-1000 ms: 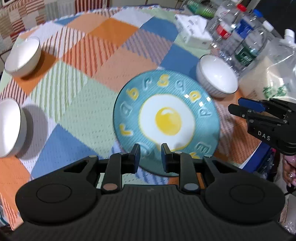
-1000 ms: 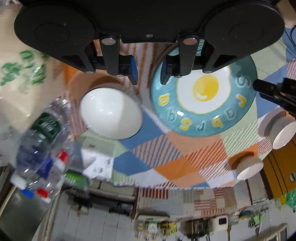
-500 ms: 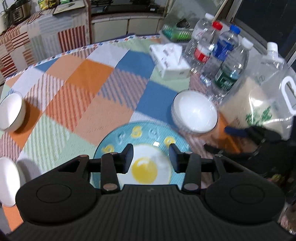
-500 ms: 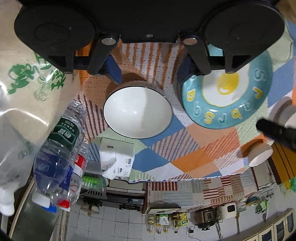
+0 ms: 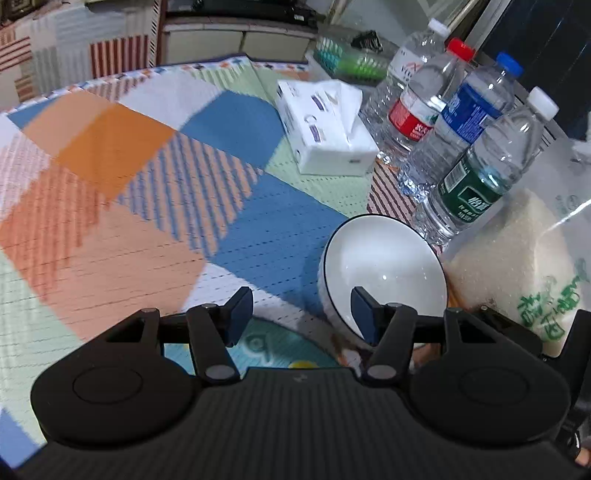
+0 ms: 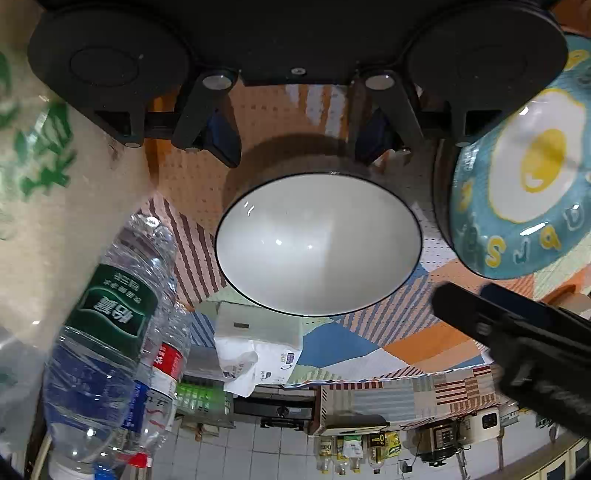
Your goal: Organize plates and bowls
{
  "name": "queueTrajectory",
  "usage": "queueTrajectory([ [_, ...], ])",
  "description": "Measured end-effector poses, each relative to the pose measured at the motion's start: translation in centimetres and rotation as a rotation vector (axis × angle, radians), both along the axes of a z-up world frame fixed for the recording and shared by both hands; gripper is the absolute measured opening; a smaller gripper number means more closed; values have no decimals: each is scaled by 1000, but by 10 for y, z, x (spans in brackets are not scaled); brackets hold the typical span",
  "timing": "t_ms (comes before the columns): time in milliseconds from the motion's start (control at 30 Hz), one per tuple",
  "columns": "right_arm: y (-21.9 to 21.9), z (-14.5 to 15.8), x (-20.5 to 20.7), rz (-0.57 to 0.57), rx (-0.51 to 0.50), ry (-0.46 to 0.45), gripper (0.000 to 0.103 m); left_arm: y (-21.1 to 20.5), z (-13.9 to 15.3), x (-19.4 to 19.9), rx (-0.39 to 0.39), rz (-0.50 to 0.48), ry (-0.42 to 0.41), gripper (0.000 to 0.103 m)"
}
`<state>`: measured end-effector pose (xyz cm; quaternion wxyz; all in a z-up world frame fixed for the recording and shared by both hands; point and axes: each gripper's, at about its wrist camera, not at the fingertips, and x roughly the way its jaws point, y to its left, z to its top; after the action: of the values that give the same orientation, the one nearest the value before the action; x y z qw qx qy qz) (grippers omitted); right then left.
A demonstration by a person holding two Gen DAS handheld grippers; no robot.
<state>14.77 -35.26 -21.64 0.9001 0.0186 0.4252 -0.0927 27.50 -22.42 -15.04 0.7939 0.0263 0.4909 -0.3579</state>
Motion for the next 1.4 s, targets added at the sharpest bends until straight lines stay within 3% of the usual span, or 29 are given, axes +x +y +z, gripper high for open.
queueTrajectory([
  [233, -10, -11, 9, 46, 20, -49, 88, -32, -25, 1, 39, -61, -41, 53],
  [333, -13, -13, 10, 61, 24, -72, 88, -39, -34, 3, 52, -71, -18, 32],
  [433, -14, -14, 13, 78, 25, -79, 89, -39, -36, 4, 9, -75, 22, 18],
  [633, -7, -10, 15, 121, -10, -87, 82, -41, -29, 6, 0, -62, 29, 17],
  [900, -1, 12, 22, 134, 10, -109, 84, -24, -1, 17, -31, -34, 18, 17],
  [1167, 22, 44, 44, 190, 23, -118, 85, 11, 31, 34, -46, 16, -5, 18],
  [1400, 53, 68, 73, 317, 25, -120, 87, 64, 53, 53, -63, 107, -1, 18],
])
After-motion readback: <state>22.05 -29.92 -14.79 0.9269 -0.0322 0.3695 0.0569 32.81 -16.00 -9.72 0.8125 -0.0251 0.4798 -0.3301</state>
